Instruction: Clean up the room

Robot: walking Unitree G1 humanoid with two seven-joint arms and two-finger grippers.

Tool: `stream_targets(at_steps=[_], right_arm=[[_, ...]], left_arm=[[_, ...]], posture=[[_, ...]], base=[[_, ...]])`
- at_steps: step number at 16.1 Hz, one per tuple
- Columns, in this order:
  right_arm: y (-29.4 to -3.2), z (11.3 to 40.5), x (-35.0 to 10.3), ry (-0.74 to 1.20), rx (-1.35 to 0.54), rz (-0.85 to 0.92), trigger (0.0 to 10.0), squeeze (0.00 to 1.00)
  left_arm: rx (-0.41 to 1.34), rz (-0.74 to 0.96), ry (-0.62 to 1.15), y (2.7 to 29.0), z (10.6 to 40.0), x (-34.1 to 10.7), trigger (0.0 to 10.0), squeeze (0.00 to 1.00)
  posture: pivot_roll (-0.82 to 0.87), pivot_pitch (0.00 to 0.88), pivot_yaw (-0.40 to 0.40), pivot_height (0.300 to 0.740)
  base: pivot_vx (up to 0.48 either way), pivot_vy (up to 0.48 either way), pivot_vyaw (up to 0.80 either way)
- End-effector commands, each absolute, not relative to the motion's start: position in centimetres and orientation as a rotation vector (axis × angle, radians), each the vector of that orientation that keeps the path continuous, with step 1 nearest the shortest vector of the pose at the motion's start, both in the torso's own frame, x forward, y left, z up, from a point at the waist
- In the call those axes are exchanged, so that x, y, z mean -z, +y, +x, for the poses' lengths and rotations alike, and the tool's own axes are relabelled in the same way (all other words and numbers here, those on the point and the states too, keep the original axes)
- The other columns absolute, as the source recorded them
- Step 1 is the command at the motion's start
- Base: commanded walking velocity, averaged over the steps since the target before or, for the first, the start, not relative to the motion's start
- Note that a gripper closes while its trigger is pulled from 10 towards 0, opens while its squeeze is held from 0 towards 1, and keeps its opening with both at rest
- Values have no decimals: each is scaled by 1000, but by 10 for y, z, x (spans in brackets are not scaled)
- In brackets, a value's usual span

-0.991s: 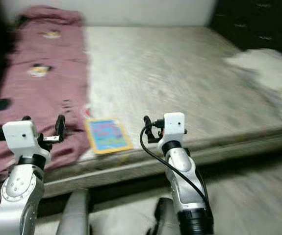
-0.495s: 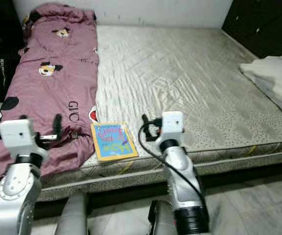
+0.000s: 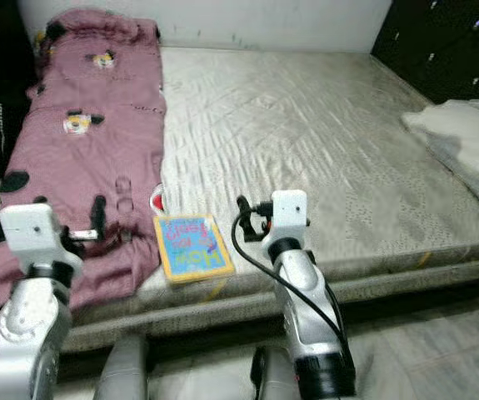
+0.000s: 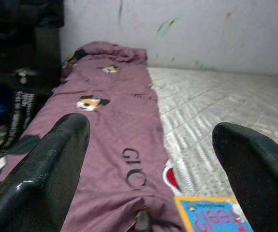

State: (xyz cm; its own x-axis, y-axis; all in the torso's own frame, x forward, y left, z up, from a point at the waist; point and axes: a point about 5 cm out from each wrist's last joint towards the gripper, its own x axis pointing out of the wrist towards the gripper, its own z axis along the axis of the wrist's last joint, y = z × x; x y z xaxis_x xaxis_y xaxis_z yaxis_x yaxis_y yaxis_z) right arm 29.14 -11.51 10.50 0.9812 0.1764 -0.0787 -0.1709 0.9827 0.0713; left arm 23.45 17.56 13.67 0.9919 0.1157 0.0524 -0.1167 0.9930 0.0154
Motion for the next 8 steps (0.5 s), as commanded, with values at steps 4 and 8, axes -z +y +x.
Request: stream_targets(at_steps=[4,8], right_arm=[[-115,292,-105,94,-178,64,10000,0],[-115,293,-104,97,-179,63,10000,0]], left_arm=[[-109,14,-38,175,235,-135,10000,0],[-109,18,-37,175,236,-134,10000,0]], posture=[[116,0,-83,614],[115,0,-84,614]], base=[[480,0,0],[420,0,0]])
